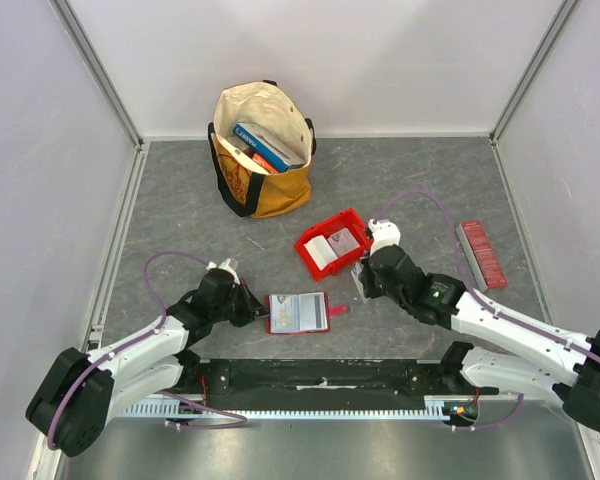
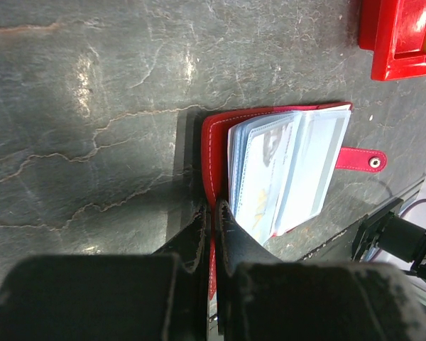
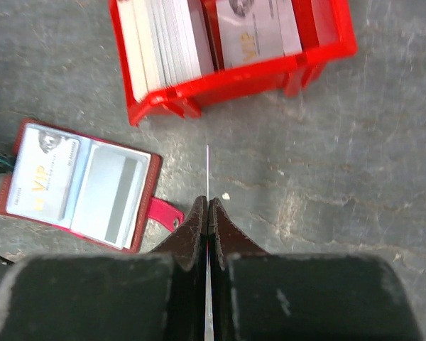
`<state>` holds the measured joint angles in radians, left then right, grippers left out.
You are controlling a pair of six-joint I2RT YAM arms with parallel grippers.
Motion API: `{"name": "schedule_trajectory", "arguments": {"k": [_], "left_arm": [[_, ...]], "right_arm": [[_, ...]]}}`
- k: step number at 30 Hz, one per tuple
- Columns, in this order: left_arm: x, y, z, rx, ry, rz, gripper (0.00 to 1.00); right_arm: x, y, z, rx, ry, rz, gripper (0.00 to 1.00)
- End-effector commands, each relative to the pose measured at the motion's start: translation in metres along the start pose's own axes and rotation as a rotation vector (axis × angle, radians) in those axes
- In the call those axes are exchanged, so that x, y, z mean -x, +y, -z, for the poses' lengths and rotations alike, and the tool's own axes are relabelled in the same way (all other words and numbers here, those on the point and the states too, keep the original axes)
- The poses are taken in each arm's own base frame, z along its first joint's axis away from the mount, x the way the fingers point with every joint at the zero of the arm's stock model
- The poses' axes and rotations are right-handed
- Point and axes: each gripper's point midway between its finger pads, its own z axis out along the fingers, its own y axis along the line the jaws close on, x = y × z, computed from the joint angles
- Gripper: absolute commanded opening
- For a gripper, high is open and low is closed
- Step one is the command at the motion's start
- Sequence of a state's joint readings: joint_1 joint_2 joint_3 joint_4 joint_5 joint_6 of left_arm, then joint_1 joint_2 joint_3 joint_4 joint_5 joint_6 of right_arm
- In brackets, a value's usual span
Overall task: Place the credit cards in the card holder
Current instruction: Pick up the credit card from the storage box.
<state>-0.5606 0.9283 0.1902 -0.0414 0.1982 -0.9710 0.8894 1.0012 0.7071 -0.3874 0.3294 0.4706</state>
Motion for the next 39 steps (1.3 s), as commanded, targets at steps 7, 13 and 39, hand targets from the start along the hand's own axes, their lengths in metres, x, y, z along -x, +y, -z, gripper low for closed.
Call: {"name": "schedule_trajectory", "arguments": {"k": [7,13,39], "left_arm": [[0.011,-0.020,0.002,-0.065,-0.021,-0.056,0.02],[0.010,-0.020,0.001,-0.062,-0.019,-0.054,0.02],[0.009,-0.023,0.000,-0.083,-0.013,-0.059,0.02]], "right_arm": [[-0.053,-0.008,-0.026,-0.124,0.060,-0.027,0.00],[-0.068,-0.010,-0.039,-0.161,0.088,0.023,0.06],[-0.076,-0.011,-0.030,-0.174,0.191,0.091,0.00]]}}
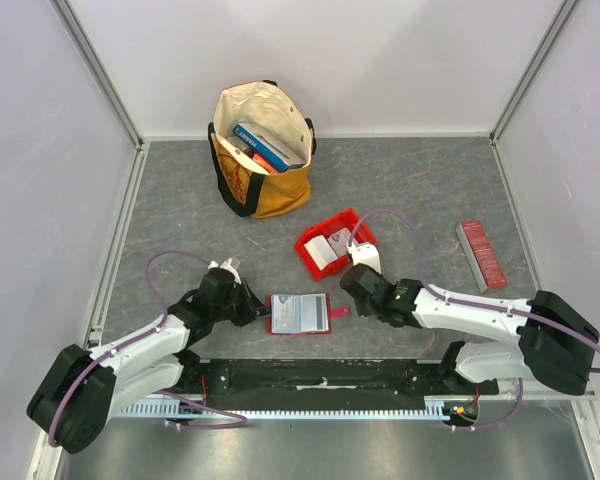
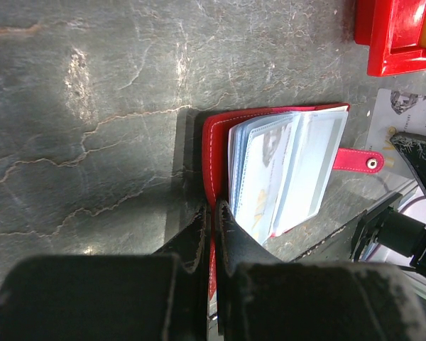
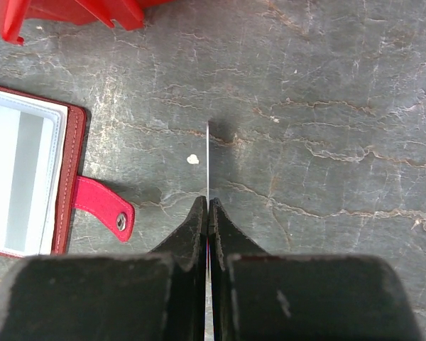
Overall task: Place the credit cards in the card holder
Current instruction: Pick up the credit card from the storage box, then insert the credit card into the card holder.
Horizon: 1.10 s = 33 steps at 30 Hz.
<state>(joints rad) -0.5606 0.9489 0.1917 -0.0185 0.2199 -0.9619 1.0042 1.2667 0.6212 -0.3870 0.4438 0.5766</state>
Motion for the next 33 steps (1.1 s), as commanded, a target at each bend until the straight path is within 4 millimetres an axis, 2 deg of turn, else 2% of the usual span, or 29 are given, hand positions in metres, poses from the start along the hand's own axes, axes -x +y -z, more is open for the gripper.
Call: {"name": "schedule_trajectory", "arguments": {"k": [1,7,12,16,17,22,28,33], "left_arm": [[0.012,-0.021,0.002,-0.067,-0.031,-0.047,0.02],[0.013,-0.022,0.003,-0.069,-0.034,-0.048,0.02],[0.014,-0.026,0.005,-0.082,-0.036,-0.046,0.02],[0.013,-0.031,0.007,-0.102,-0.033,-0.038,0.02],[0.013,-0.032,0.008,-0.107,-0.034,-0.034,0.02],[0.012,-0.036,0.012,-0.131,-0.039,-0.020,0.02],[0.008,-0.030,0.016,-0.123,-0.040,0.007,0.02],[0.008,-0.028,0.017,-0.125,-0.046,0.011,0.02]], "right_arm": [[0.021,0.004,0.013,0.015,-0.053,-0.027,0.00],[0.048,0.032,0.053,0.228,-0.110,-0.074,0.00],[0.074,0.074,0.084,0.467,-0.187,-0.181,0.00],[0.098,0.103,0.087,0.452,-0.290,-0.304,0.00],[0.103,0.108,0.081,0.413,-0.312,-0.338,0.00],[0.117,0.156,0.075,0.374,-0.393,-0.425,0.00],[0.112,0.187,0.057,0.312,-0.427,-0.457,0.00],[0.109,0.199,0.049,0.314,-0.432,-0.462,0.00]]}}
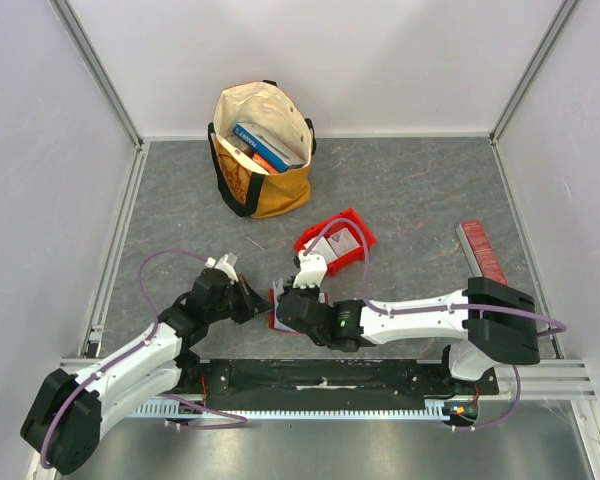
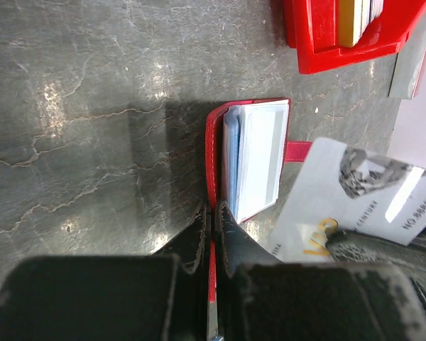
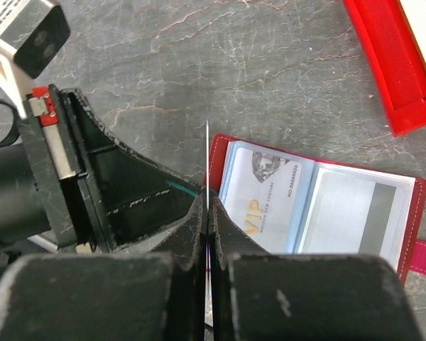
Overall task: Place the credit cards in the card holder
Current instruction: Insert the credit card into the card holder.
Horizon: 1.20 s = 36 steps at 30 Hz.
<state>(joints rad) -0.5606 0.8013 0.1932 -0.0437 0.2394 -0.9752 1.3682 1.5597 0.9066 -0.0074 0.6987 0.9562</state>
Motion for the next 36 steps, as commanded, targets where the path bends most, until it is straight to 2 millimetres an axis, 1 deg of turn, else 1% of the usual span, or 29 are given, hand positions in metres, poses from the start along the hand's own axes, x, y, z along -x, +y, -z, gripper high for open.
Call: {"name": "schedule_trajectory", "arguments": {"k": [1,9,11,16,19,20,29,30,31,36], "left_arm": [[-0.002,-0.003,0.002,-0.014,0.006,0.027,0.02],[-0.002,-0.004,0.001,-0.016,0.009,0.025,0.02],[-0.002,-0.004,0.001,-0.016,0.010,0.024,0.02],[-0.002,-0.003,0.001,-0.016,0.009,0.025,0.02],[-0.002,-0.003,0.001,-0.015,0.007,0.025,0.02],[-0.002,-0.002,0.001,-0.013,0.007,0.027,0.02],[-0.003,0.000,0.000,-0.006,0.010,0.026,0.02],[-0.003,0.000,0.000,-0.006,0.008,0.024,0.02],[-0.003,0.001,0.000,-0.003,0.008,0.025,0.02],[-0.003,0.000,0.000,-0.002,0.009,0.024,0.02]], "right_arm": [[0.024,0.020,-0.009,-0.003,-0.111,-0.099,0.00],[0.010,0.016,-0.018,-0.032,-0.088,-0.066,0.00],[0.006,0.012,-0.020,-0.051,-0.083,-0.052,0.00],[0.002,0.007,-0.023,-0.072,-0.079,-0.031,0.00],[0.002,0.007,-0.023,-0.073,-0.081,-0.031,0.00],[0.000,0.002,-0.022,-0.089,-0.073,-0.015,0.00],[0.005,0.005,-0.015,-0.060,-0.072,-0.009,0.00],[0.009,0.012,-0.015,-0.032,-0.080,-0.026,0.00],[0.009,0.014,-0.014,-0.019,-0.080,-0.025,0.00],[0.018,0.017,-0.010,-0.001,-0.100,-0.038,0.00]]}}
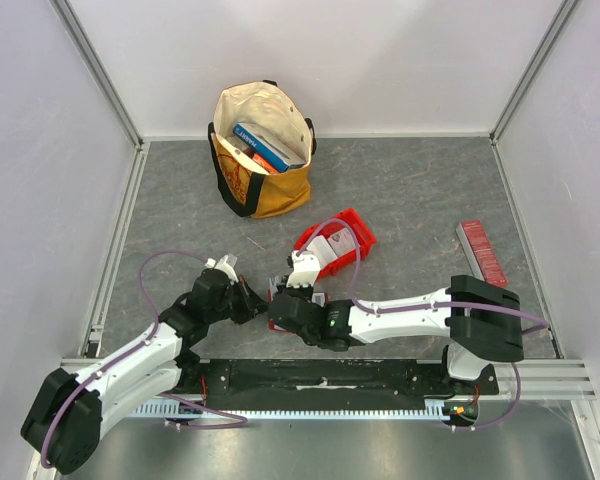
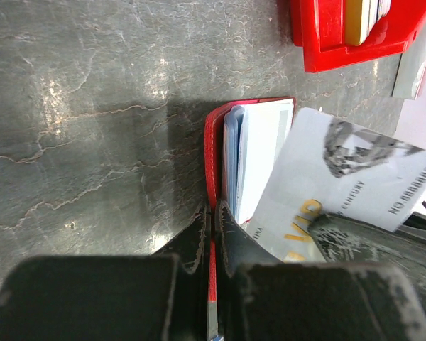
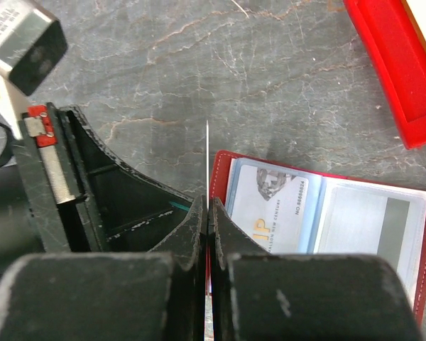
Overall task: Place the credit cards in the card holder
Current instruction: Insert the credit card into the card holder.
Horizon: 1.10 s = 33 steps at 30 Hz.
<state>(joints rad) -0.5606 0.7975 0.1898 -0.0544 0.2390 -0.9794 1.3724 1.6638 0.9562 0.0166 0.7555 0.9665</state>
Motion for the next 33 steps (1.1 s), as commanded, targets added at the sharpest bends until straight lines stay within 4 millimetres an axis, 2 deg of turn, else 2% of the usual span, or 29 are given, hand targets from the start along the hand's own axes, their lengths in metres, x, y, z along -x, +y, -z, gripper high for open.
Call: {"name": "schedule_trajectory", "arguments": {"k": [1,9,33], "left_arm": [[-0.001,-0.002,0.000,-0.008,0.003,0.017,0.02],[0.000,-0.003,0.000,-0.012,0.001,0.015,0.02],[0.000,-0.001,0.000,-0.001,0.002,0.014,0.02]], "right_arm": [[0.027,0.015,0.010,0.044,-0.070,-0.050,0.00],[0.009,0.004,-0.001,-0.003,-0.042,-0.023,0.00],[0.007,-0.005,-0.002,-0.040,-0.047,-0.002,0.00]]}}
